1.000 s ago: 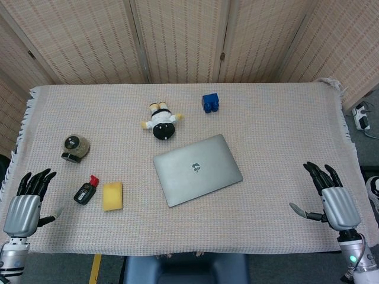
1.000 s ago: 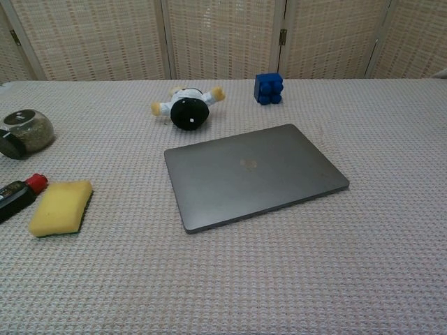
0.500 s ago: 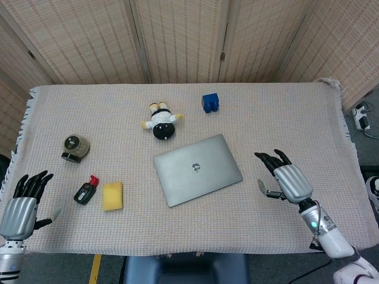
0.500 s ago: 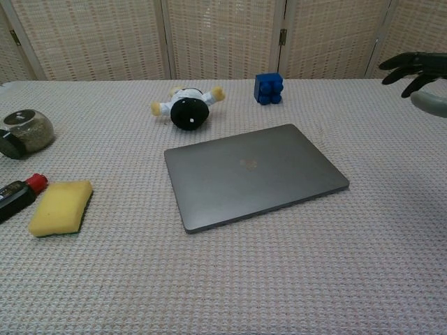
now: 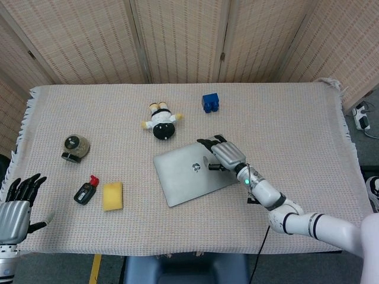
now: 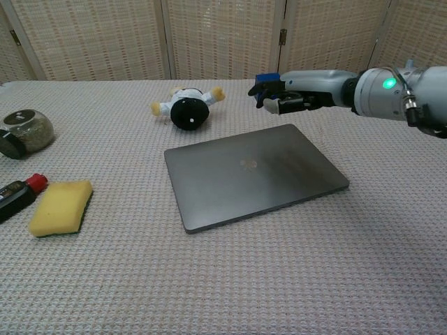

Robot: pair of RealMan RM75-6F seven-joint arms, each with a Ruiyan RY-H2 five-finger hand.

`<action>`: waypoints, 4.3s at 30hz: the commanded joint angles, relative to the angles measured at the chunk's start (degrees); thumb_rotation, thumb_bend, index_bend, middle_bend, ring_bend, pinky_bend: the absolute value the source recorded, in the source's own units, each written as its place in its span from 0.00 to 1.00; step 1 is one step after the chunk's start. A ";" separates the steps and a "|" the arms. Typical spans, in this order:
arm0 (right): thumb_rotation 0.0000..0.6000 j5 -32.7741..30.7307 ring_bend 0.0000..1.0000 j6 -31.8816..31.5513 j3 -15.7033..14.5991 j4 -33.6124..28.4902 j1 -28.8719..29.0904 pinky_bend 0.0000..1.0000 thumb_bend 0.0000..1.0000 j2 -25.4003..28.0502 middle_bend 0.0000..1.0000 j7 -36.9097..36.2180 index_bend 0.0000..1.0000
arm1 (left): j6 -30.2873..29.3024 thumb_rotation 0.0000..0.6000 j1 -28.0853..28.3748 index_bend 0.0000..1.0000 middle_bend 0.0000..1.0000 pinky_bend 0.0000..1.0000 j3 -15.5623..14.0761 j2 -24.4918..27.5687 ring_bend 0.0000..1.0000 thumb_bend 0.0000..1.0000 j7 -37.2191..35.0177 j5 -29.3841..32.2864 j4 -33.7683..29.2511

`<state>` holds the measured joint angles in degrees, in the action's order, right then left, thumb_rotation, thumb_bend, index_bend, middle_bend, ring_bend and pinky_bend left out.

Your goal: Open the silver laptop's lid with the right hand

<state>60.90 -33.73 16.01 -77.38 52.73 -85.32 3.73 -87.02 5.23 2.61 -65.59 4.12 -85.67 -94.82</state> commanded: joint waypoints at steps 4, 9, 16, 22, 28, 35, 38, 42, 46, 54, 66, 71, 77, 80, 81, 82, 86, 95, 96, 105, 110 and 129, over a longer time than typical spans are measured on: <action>0.02 -6.77 0.14 7.21 1.09 10.16 8.70 0.00 0.44 -6.78 0.08 2.86 0.00 | 0.31 1.00 -0.07 0.17 0.11 0.04 0.19 0.32 0.13 0.28 -0.23 0.57 -0.09; 0.00 -9.59 0.16 8.99 -0.04 17.19 13.89 0.00 0.43 -11.07 0.11 5.70 0.07 | 0.81 1.00 -0.01 0.17 0.11 0.04 0.33 0.16 0.13 0.28 -0.29 1.16 0.17; 0.00 -12.79 0.18 11.36 -1.64 26.08 18.83 0.00 0.43 -16.48 0.14 7.92 0.18 | 1.06 1.00 -0.22 0.17 0.11 0.04 0.48 -0.05 0.14 0.28 -0.76 1.95 0.96; 0.00 -14.83 0.20 13.93 -2.76 33.64 21.02 0.00 0.43 -20.71 0.15 7.87 0.19 | 1.45 1.00 -0.25 0.17 0.11 0.04 0.49 -0.16 0.13 0.28 -0.93 2.32 1.40; 0.00 -14.57 0.21 15.63 -3.20 37.70 21.51 0.00 0.43 -22.87 0.17 6.62 0.19 | 1.67 1.00 -0.27 0.17 0.11 0.04 0.56 -0.34 0.13 0.28 -1.09 2.55 1.72; 0.00 -13.12 0.22 16.43 -3.45 39.46 21.35 0.00 0.43 -23.62 0.18 5.28 0.19 | 1.67 1.00 -0.28 0.17 0.11 0.04 0.51 -0.61 0.13 0.28 -1.04 2.35 1.83; 0.00 -12.44 0.23 16.48 -3.29 39.30 21.28 0.00 0.43 -23.43 0.19 4.64 0.19 | 1.68 1.00 -0.38 0.17 0.11 0.04 0.50 -0.61 0.13 0.28 -1.05 2.47 1.87; 0.00 -10.91 0.25 15.78 -3.73 36.80 20.38 0.00 0.43 -21.98 0.22 4.20 0.19 | 1.64 1.00 -0.53 0.17 0.11 0.04 0.45 -0.54 0.14 0.28 -1.17 2.56 1.97; 0.00 -9.86 0.27 14.50 -4.64 33.12 19.21 0.00 0.43 -19.87 0.23 4.48 0.19 | 1.63 1.00 -0.49 0.17 0.11 0.04 0.51 -0.69 0.13 0.28 -1.24 2.45 2.06; 0.00 -9.88 0.29 11.52 -6.31 22.79 16.84 0.00 0.43 -14.46 0.24 5.34 0.19 | 1.87 1.00 -0.21 0.17 0.11 0.04 0.48 -0.79 0.14 0.28 -0.99 1.97 1.84; 0.00 -9.82 0.30 5.92 -9.08 7.62 14.02 0.00 0.43 -6.07 0.25 7.31 0.19 | 1.57 1.00 -0.25 0.17 0.11 0.02 0.51 -0.75 0.14 0.28 -1.14 1.63 1.73; 0.00 -8.33 0.30 1.48 -9.25 2.90 11.17 0.00 0.43 -2.46 0.23 6.54 0.19 | 1.23 1.00 -0.37 0.17 0.11 0.02 0.46 -0.72 0.14 0.28 -1.50 1.27 1.81; 0.00 -8.06 0.28 -3.06 -12.09 -3.02 6.11 0.00 0.43 3.33 0.21 6.76 0.17 | 1.15 1.00 -0.45 0.17 0.11 0.03 0.31 -0.87 0.14 0.28 -1.74 1.00 1.89; 0.00 -7.69 0.28 -4.70 -13.55 -4.12 3.45 0.00 0.43 4.82 0.21 6.17 0.17 | 1.15 1.00 -0.31 0.17 0.11 0.03 0.26 -1.12 0.14 0.28 -1.74 0.59 1.94; 0.00 -7.39 0.28 -5.05 -14.03 -4.31 2.44 0.00 0.43 5.16 0.21 5.62 0.17 | 1.09 1.00 -0.27 0.17 0.11 0.03 0.24 -1.22 0.14 0.28 -1.77 0.41 1.94; 0.00 -7.08 0.28 -5.23 -14.36 -4.35 1.72 0.00 0.43 5.34 0.21 5.18 0.17 | 1.06 1.00 -0.24 0.17 0.11 0.02 0.26 -1.29 0.14 0.28 -1.76 0.33 1.93; 0.00 -5.25 0.27 -5.88 -15.10 -3.99 -1.05 0.00 0.43 5.78 0.21 2.72 0.17 | 0.90 1.00 -0.17 0.17 0.11 0.02 0.26 -1.37 0.14 0.28 -1.75 -0.03 1.81; 0.00 -0.22 0.27 -5.46 -14.58 -0.58 -4.29 0.00 0.43 4.88 0.21 -2.63 0.17 | 0.71 1.00 -0.08 0.17 0.11 0.03 0.20 -1.42 0.14 0.28 -1.31 -0.50 1.34; 0.00 0.26 0.27 -5.27 -14.39 -0.02 -4.51 0.00 0.43 4.63 0.21 -3.28 0.17 | 0.68 1.00 -0.14 0.17 0.11 0.03 0.17 -1.40 0.14 0.28 -1.27 -0.44 1.31; 0.00 3.86 0.27 -4.67 -13.41 2.66 -5.70 0.00 0.43 2.56 0.20 -6.36 0.17 | 0.78 1.00 -0.20 0.17 0.11 0.02 0.08 -1.27 0.14 0.28 -1.03 -0.32 1.04; 0.00 5.34 0.27 -4.97 -13.23 2.89 -6.40 0.00 0.43 2.23 0.20 -6.76 0.17 | 0.81 1.00 -0.26 0.17 0.11 0.03 0.04 -1.18 0.14 0.28 -1.05 -0.24 0.98; 0.00 6.19 0.26 -5.88 -12.23 5.01 -9.13 0.00 0.43 1.36 0.19 -7.58 0.17 | 0.92 1.00 -0.11 0.17 0.11 0.03 -0.16 -1.31 0.14 0.28 -0.89 -0.80 0.73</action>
<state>67.13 -39.81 3.66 -72.72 43.73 -83.65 -3.56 -86.10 5.11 2.45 -66.89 3.24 -86.47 -94.09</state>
